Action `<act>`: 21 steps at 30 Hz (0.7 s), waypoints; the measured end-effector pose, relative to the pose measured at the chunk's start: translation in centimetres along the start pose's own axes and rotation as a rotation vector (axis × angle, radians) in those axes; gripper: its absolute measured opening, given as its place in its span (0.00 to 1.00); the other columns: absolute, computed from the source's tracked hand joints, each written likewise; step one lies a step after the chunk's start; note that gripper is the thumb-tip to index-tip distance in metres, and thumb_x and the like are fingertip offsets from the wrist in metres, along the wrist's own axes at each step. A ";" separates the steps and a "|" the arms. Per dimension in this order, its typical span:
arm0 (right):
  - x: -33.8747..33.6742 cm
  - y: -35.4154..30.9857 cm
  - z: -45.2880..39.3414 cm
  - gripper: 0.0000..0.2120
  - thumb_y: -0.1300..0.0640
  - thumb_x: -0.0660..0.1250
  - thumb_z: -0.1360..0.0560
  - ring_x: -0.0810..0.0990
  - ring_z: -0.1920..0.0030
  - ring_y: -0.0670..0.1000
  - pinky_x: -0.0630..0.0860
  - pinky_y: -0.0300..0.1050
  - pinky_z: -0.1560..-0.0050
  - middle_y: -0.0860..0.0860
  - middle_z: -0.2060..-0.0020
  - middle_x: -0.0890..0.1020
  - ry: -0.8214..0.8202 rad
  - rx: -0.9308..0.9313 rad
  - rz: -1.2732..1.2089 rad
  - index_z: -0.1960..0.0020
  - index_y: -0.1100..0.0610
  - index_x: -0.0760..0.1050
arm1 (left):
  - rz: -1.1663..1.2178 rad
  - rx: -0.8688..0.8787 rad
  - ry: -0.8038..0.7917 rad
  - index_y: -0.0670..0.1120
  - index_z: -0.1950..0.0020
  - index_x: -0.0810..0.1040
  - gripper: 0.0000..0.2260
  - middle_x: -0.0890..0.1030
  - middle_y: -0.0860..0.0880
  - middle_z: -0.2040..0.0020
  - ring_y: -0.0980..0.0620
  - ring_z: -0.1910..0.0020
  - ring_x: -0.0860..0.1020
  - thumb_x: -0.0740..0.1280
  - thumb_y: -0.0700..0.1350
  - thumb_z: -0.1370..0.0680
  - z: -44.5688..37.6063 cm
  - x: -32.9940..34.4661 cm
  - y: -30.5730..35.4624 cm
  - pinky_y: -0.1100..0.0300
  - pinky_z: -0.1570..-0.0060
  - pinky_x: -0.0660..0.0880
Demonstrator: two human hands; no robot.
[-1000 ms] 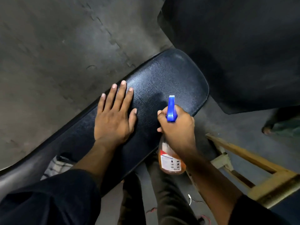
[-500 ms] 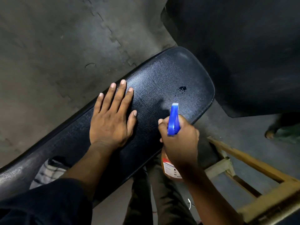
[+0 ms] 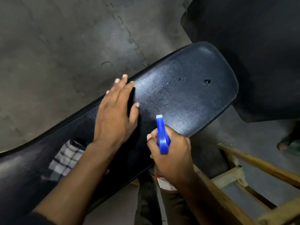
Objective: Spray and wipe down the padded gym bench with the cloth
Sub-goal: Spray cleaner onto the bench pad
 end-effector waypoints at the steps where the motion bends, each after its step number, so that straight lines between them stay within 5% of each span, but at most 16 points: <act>1: 0.8 -0.3 0.7 0.16 0.43 0.68 0.25 0.86 0.66 0.61 0.82 0.55 0.52 0.54 0.70 0.83 -0.022 -0.008 -0.026 0.58 0.56 0.77 | -0.029 -0.019 0.020 0.45 0.18 0.69 0.26 0.63 0.47 0.14 0.46 0.14 0.61 0.67 0.46 0.16 1.5 -1.0 -1.4 0.43 0.16 0.60; 11: 7.1 -2.9 6.0 0.18 0.49 0.73 0.19 0.85 0.64 0.62 0.80 0.56 0.53 0.56 0.70 0.83 -0.175 -0.056 0.051 0.60 0.59 0.73 | -0.205 -0.244 -0.001 0.48 0.18 0.70 0.28 0.64 0.46 0.14 0.42 0.15 0.62 0.60 0.58 0.16 10.7 -4.9 -10.3 0.36 0.18 0.60; 17: 9.8 -4.2 8.6 0.17 0.47 0.75 0.23 0.77 0.67 0.58 0.78 0.54 0.56 0.51 0.72 0.78 -0.247 -0.081 0.007 0.59 0.59 0.75 | -0.188 -0.296 0.065 0.50 0.18 0.70 0.24 0.66 0.47 0.15 0.45 0.14 0.61 0.63 0.55 0.13 12.5 -5.3 -12.0 0.38 0.17 0.58; 21: 10.6 -6.0 9.1 0.18 0.47 0.72 0.23 0.68 0.70 0.53 0.67 0.44 0.60 0.46 0.77 0.68 -0.266 -0.176 0.068 0.64 0.55 0.69 | -0.123 -0.305 0.074 0.50 0.18 0.71 0.24 0.67 0.48 0.15 0.46 0.14 0.62 0.64 0.54 0.14 13.3 -5.7 -12.9 0.39 0.17 0.58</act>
Point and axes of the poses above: each hand's wrist, its own z-axis away from the middle knuckle, its own x-axis out of the palm, y = z × x, the point moved 10 cm from there along -z, towards the middle knuckle
